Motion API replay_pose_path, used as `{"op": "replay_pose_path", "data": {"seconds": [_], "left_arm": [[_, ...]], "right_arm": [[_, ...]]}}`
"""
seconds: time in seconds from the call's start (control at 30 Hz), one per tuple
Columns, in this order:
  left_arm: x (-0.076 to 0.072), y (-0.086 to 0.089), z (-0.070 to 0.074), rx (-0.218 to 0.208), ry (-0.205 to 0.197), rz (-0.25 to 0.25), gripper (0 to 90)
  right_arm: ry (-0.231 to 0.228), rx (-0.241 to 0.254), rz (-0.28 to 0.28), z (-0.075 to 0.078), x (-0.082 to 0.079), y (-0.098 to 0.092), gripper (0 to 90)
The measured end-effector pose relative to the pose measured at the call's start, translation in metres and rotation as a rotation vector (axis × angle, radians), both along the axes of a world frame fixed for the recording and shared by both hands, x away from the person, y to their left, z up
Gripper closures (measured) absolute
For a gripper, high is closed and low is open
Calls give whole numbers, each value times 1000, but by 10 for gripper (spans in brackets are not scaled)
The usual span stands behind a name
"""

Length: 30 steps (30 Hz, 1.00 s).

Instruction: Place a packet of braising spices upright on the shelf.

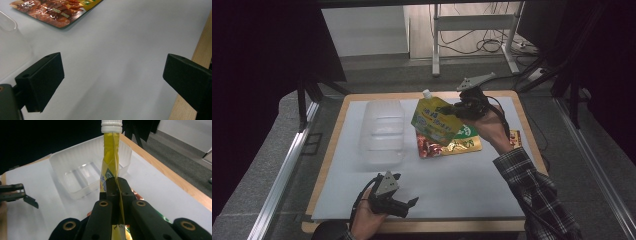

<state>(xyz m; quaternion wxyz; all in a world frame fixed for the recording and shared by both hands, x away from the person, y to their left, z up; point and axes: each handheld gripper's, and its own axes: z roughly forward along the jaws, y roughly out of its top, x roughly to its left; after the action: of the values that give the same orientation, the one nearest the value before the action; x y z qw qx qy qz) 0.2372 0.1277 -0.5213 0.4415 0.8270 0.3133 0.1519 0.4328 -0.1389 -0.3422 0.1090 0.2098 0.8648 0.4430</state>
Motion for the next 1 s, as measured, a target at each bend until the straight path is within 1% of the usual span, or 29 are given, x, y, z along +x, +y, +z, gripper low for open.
{"op": "replay_pose_path", "data": {"seconds": [0.07, 0.13, 0.23, 0.3, 0.33, 0.37, 0.4, 0.47, 0.5, 0.67, 0.7, 0.77, 0.83, 0.87, 0.9, 1.0], "left_arm": [[0, 0, 0, -2, -1, -1, 29], [-2, 2, 1, -14, 2, -3, 29], [-2, 3, 1, -20, 4, -3, 29], [-3, 3, 1, -27, 11, -9, 29], [-3, 3, 0, -26, 24, -21, 30], [-3, 3, 0, -26, 24, -21, 30], [-4, 2, -1, -16, 27, -30, 30], [-5, 1, -1, -8, 22, -37, 29], [-5, 1, -1, -8, 22, -37, 29], [-7, 1, -1, 3, 13, -46, 28], [-7, 1, -2, 11, 13, -51, 28], [-9, 1, -3, 47, 0, -60, 28], [-10, 2, -3, 68, -15, -65, 25], [-10, 2, -3, 68, -15, -65, 24], [-11, 3, -3, 64, -19, -64, 22], [-11, 4, -3, 60, -21, -63, 18]], "right_arm": [[-2, 1, 2, 1, 2, 1, 890], [1, 13, 5, 2, 7, 5, 890], [5, 23, 5, 4, 11, 7, 890], [5, 32, 7, 5, 14, 9, 890], [4, 34, 7, 6, 17, 11, 890], [4, 34, 7, 6, 17, 11, 890], [1, 32, 5, 8, 21, 14, 890], [-2, 31, 4, 9, 24, 18, 890], [-2, 31, 4, 9, 24, 18, 890], [-12, 30, 10, 12, 35, 26, 890], [-14, 29, 9, 12, 39, 29, 890], [-15, 31, 8, 12, 42, 31, 890], [-17, 30, 5, 12, 48, 36, 890], [-17, 30, 5, 12, 48, 36, 890], [-18, 29, 3, 12, 53, 40, 890], [-18, 31, 2, 12, 57, 44, 890]]}}
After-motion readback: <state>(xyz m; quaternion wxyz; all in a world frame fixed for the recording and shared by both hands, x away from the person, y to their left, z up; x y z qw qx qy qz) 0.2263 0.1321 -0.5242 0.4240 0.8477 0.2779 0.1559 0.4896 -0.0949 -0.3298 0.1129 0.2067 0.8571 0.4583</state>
